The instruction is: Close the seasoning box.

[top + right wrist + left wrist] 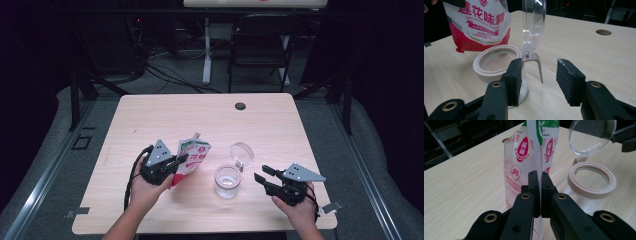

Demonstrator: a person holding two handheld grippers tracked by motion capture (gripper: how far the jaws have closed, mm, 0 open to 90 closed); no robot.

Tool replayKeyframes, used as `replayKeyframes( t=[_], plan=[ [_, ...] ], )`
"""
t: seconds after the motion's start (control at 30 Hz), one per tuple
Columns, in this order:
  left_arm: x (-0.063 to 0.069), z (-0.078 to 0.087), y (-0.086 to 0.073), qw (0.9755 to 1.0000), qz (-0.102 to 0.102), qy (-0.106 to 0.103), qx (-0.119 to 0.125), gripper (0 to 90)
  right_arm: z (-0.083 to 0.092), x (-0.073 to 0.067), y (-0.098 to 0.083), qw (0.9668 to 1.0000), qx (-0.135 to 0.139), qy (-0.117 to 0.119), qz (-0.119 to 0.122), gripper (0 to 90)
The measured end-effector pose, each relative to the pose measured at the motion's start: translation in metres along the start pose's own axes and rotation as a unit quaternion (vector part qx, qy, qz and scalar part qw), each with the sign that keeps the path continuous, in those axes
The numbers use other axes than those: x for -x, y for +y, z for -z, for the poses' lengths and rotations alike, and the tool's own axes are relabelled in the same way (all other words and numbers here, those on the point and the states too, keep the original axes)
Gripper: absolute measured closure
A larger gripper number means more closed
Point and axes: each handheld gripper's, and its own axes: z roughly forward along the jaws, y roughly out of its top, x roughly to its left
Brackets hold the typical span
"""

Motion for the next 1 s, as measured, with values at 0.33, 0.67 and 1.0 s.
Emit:
replayKeyframes(
  t=[0.33, 0.67, 1.0],
  plan=[
    [0.01, 0.004, -0.027, 0.9996, 0.013, -0.026, -0.006, 90.0, 0.003, -0.002, 0.005, 0.9997, 0.003, 0.018, -0.013, 54.7],
    [0.023, -0.003, -0.042, 0.9991, 0.003, -0.037, -0.021, 90.0, 0.006, -0.011, 0.012, 0.9997, 0.014, 0.02, 0.002, 51.5],
    [0.034, -0.008, -0.048, 0.9985, -0.008, -0.047, -0.027, 90.0, 0.01, -0.024, 0.021, 0.9992, 0.011, 0.036, 0.011, 52.0]
  ],
)
